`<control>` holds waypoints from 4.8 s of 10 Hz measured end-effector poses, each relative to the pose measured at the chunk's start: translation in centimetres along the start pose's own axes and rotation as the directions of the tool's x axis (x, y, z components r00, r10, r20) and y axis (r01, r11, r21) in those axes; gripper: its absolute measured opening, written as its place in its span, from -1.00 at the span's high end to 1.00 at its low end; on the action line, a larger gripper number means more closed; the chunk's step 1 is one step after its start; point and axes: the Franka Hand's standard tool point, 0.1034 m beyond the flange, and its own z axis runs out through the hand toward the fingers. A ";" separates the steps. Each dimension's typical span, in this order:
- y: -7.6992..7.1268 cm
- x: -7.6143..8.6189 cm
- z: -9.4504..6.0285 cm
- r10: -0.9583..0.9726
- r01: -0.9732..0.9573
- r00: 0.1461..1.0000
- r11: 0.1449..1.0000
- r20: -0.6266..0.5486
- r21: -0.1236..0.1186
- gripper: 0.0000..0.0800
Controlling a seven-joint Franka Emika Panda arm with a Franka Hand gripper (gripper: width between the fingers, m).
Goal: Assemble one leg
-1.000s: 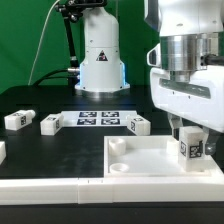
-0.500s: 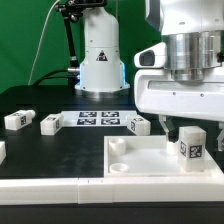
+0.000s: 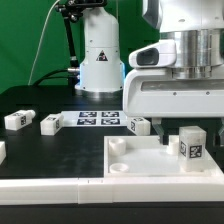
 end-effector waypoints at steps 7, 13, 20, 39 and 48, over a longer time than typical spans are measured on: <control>-0.2 0.2 -0.1 -0.079 0.079 0.997 0.997 -0.016 -0.023 0.27; 0.1 0.1 -0.1 0.414 -0.414 0.910 0.910 -0.017 0.013 0.27; 0.6 -0.3 0.1 0.931 -0.931 0.365 0.365 0.006 0.027 0.27; 0.5 -0.2 0.1 0.091 -0.091 0.996 0.996 -0.026 -0.007 -0.62; 0.6 -0.2 0.1 0.127 -0.127 0.992 0.992 -0.028 -0.017 0.27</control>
Offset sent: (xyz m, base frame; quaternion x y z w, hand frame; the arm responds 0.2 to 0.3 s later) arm 0.0000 0.0000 0.0000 0.0000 0.0000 0.0000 1.0000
